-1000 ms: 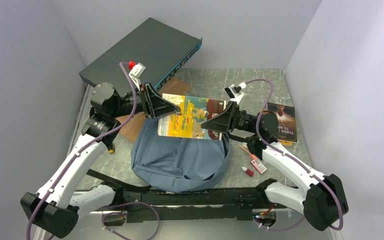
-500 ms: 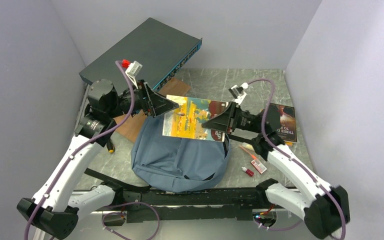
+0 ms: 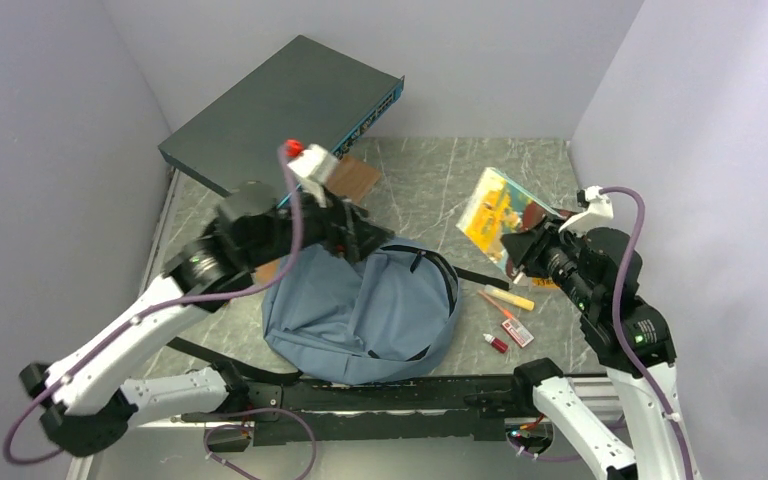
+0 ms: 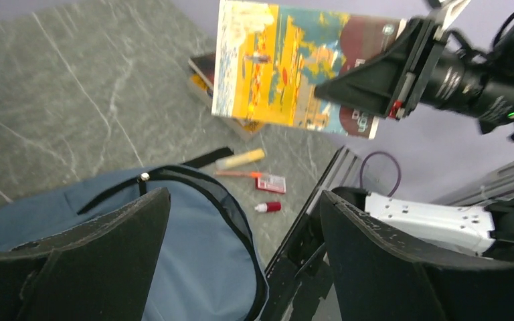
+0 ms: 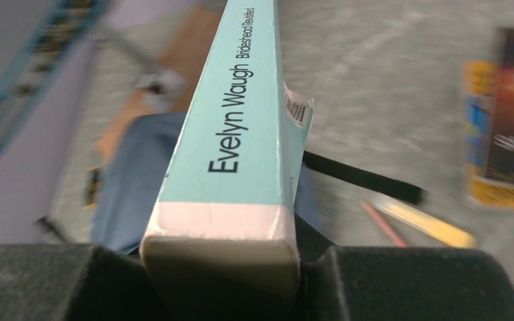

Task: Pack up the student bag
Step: Pick up the book from the center of the board, then place the book in the student bag.

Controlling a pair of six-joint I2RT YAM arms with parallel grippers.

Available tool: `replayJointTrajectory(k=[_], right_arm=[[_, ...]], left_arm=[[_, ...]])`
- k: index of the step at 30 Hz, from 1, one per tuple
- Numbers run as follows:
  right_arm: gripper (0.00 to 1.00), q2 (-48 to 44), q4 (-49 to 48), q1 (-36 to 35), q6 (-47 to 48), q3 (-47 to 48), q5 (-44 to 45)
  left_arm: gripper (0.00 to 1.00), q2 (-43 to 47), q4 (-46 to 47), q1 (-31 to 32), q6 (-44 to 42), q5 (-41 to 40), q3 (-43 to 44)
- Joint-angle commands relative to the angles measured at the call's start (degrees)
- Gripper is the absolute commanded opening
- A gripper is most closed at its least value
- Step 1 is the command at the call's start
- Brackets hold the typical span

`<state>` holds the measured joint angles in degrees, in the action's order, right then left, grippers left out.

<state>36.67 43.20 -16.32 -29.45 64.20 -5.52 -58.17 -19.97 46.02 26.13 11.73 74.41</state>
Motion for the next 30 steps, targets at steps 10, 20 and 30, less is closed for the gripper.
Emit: replayJointTrajectory(k=[10, 20, 30], right_arm=[[0.0, 1.42, 7.38, 0.06, 5.44, 0.83, 18.9], [0.0, -0.45, 5.34, 0.1, 2.21, -4.17, 10.22], [0.0, -1.54, 5.68, 0.06, 3.06, -3.21, 10.64]], left_arm=[[0.72, -28.91, -3.15, 14.1, 12.52, -13.57, 3.23], [0.62, -44.68, -0.18, 14.42, 22.11, -10.52, 7.08], [0.54, -50.97, 0.41, 15.14, 23.67, -14.63, 10.59]])
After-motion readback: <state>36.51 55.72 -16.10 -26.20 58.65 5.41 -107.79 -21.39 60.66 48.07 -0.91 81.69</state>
